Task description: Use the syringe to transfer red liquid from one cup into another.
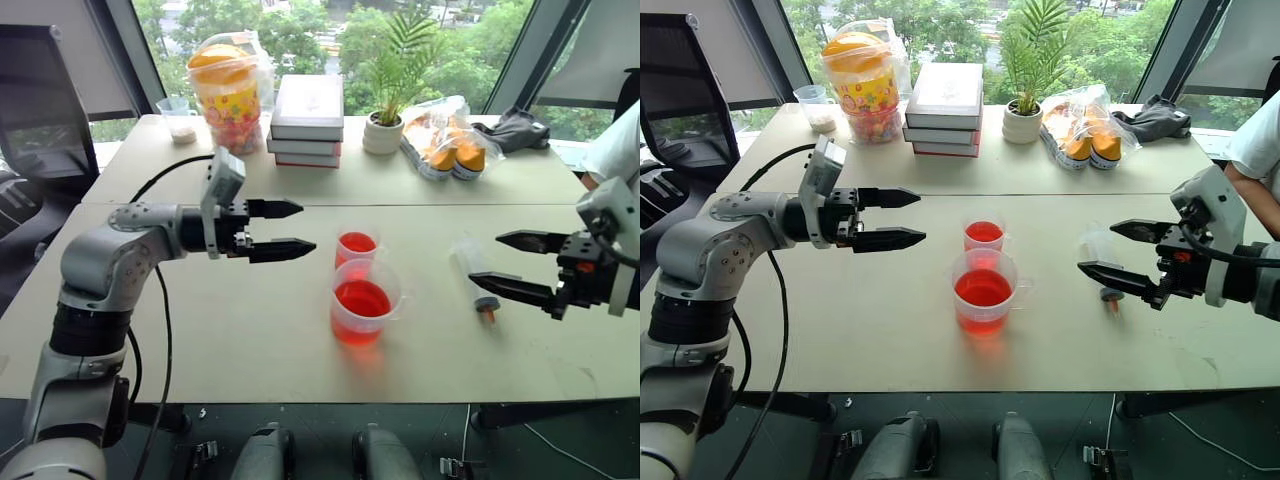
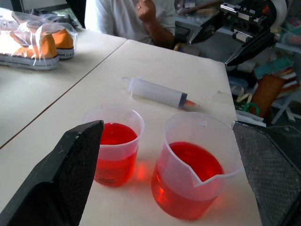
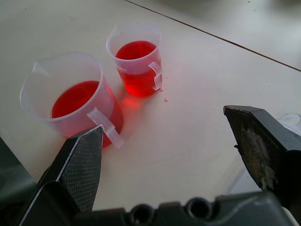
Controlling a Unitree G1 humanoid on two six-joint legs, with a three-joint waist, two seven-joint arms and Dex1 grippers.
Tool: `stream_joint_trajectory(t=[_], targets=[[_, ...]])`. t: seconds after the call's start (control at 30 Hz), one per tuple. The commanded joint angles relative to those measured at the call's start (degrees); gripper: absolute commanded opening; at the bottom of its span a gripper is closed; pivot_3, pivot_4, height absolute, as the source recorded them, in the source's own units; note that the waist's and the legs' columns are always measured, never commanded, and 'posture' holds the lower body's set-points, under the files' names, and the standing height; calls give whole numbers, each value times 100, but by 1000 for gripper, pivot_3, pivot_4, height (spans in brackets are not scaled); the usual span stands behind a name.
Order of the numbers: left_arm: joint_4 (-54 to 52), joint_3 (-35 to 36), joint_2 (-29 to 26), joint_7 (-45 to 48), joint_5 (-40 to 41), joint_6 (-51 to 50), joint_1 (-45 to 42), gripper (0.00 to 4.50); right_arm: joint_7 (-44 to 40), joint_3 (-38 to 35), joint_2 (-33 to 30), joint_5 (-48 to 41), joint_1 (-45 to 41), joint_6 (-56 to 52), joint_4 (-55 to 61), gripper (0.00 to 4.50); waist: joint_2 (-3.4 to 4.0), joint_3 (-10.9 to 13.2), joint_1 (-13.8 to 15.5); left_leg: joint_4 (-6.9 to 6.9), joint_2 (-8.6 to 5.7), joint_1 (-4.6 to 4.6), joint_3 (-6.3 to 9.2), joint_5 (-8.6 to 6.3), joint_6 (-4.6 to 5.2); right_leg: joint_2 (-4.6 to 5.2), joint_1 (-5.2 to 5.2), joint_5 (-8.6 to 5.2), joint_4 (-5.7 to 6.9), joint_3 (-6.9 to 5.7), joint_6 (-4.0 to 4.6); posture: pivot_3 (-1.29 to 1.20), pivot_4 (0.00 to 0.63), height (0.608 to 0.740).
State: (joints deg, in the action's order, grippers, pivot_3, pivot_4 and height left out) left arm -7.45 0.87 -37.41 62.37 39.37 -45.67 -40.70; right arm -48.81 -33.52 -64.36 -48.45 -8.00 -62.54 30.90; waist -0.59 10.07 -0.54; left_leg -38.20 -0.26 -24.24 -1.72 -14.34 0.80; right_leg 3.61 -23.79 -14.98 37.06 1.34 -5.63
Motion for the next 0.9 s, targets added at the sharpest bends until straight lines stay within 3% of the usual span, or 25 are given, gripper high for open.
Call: stream_joint_trajectory(t=[0.03, 0.9], targets=[[-166, 109, 19, -35, 76, 88, 5, 4500, -30, -117, -158, 8, -41, 93, -4, 4489, 0, 0, 1, 0, 0, 0, 0, 0, 0, 0, 0, 0, 0, 0, 0, 0, 150, 740], [-107, 94, 4, -3, 95, 91, -119, 4500, 562, -325, 102, -273, 59, -156, 176, 4489, 0, 0, 3, 0, 0, -1, 0, 0, 0, -1, 0, 0, 0, 0, 0, 0, 150, 740]])
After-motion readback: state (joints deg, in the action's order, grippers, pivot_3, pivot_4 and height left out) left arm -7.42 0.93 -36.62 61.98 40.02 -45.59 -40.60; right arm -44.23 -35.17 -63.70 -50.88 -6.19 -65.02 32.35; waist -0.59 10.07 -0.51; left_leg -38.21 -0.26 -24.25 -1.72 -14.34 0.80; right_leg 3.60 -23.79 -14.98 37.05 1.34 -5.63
